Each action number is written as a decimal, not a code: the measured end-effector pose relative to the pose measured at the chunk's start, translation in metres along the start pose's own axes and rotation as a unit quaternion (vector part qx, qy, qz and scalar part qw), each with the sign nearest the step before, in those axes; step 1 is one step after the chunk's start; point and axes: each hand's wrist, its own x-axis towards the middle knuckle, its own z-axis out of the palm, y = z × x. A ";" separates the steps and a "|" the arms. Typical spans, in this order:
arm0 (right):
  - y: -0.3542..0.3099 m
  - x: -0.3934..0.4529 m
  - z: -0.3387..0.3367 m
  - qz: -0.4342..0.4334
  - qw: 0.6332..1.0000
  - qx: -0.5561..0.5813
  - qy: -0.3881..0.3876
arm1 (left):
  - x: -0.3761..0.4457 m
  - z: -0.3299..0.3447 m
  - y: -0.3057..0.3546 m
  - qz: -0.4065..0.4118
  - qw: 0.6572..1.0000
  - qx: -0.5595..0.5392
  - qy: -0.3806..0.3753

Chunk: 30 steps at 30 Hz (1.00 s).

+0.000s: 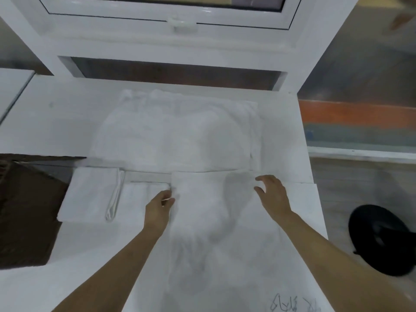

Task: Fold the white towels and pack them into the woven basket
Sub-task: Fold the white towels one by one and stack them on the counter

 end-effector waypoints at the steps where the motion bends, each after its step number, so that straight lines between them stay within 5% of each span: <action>1: -0.001 -0.017 0.003 -0.007 1.000 -0.001 -0.007 | -0.011 0.003 -0.003 0.013 1.000 0.009 -0.007; 6: 0.013 -0.117 0.034 -0.085 0.993 -0.032 -0.079 | -0.071 0.027 -0.041 0.098 0.987 0.082 -0.095; 10: 0.038 -0.187 0.061 -0.080 0.982 -0.061 -0.163 | -0.108 0.039 -0.100 0.230 0.921 0.240 -0.204; 16: 0.054 -0.226 0.077 -0.082 0.975 -0.089 -0.185 | -0.138 0.035 -0.145 0.340 0.842 0.347 -0.233; 30: 0.029 -0.272 0.054 -0.079 0.994 -0.063 0.044 | -0.152 -0.001 -0.064 0.351 0.904 0.218 -0.110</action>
